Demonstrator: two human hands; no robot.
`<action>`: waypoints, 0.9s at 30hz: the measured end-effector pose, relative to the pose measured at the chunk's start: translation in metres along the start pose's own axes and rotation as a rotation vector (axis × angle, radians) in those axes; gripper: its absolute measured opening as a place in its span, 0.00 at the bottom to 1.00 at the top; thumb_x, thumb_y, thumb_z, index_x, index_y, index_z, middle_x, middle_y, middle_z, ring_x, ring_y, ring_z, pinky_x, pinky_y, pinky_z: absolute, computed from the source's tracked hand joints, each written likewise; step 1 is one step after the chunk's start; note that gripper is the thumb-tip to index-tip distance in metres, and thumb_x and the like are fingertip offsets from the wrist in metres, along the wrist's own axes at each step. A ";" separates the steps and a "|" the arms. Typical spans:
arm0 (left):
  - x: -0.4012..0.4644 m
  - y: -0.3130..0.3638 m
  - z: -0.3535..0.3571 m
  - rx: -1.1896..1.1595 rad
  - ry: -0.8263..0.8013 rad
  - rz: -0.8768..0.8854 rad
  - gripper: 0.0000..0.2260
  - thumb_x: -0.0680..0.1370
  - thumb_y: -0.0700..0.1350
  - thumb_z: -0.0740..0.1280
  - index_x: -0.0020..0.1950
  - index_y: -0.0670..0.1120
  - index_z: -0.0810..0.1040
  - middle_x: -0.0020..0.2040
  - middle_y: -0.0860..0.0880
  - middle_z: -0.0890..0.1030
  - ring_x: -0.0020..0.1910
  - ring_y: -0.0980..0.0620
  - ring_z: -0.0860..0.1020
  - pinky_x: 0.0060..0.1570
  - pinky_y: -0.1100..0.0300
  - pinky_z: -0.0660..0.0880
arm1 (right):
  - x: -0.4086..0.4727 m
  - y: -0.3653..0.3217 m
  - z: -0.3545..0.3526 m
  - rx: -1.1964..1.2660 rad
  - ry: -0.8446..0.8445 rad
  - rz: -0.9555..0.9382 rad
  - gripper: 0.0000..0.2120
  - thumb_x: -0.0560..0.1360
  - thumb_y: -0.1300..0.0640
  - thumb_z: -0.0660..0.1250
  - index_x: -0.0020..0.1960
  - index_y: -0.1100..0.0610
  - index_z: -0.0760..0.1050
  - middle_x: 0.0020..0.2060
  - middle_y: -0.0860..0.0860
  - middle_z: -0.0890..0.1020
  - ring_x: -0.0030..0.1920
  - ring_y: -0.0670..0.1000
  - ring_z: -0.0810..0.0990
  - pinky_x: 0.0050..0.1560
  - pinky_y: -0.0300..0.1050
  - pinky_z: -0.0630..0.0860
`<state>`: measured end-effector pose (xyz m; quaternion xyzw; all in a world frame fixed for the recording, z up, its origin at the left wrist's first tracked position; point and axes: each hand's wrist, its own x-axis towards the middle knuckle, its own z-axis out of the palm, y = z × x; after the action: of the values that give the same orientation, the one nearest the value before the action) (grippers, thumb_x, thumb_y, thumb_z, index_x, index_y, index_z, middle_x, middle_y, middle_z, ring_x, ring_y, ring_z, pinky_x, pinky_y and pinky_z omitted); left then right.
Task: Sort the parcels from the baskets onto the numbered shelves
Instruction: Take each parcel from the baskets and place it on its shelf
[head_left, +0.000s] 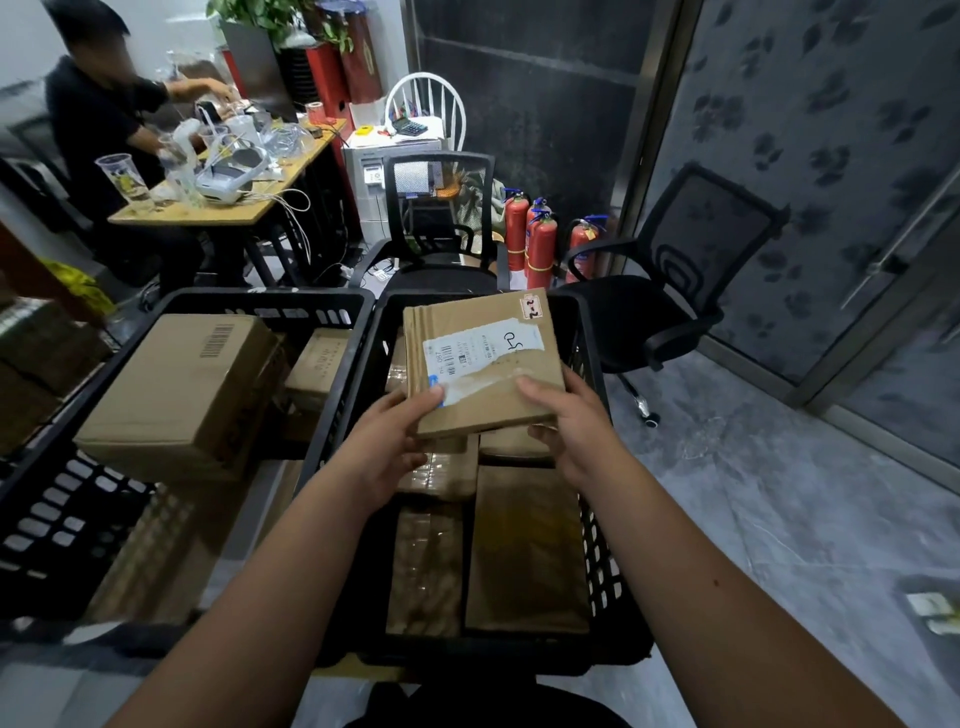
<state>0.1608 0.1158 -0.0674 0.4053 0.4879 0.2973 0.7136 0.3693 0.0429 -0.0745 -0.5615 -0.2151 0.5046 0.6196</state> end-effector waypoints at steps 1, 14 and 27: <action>-0.002 -0.003 -0.001 -0.010 -0.031 -0.007 0.30 0.72 0.54 0.79 0.71 0.48 0.78 0.56 0.49 0.88 0.47 0.50 0.85 0.46 0.56 0.77 | 0.001 -0.001 -0.001 0.025 0.014 -0.010 0.29 0.73 0.55 0.79 0.72 0.46 0.75 0.62 0.49 0.84 0.60 0.55 0.84 0.60 0.54 0.81; -0.015 -0.042 0.031 -0.115 -0.094 -0.074 0.33 0.64 0.54 0.86 0.68 0.55 0.82 0.65 0.49 0.84 0.70 0.42 0.77 0.65 0.33 0.75 | -0.006 0.026 0.029 0.075 -0.087 0.111 0.25 0.75 0.55 0.79 0.69 0.49 0.76 0.55 0.51 0.88 0.50 0.54 0.89 0.44 0.52 0.85; -0.024 -0.020 -0.014 -0.101 0.043 0.126 0.41 0.66 0.40 0.82 0.76 0.51 0.70 0.62 0.42 0.85 0.57 0.42 0.86 0.52 0.50 0.84 | 0.003 0.014 0.033 -0.277 -0.128 -0.119 0.35 0.74 0.43 0.78 0.77 0.39 0.68 0.70 0.49 0.78 0.62 0.50 0.83 0.57 0.55 0.85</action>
<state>0.1396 0.0902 -0.0765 0.3920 0.4609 0.3745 0.7026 0.3377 0.0589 -0.0790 -0.5944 -0.3546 0.4674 0.5500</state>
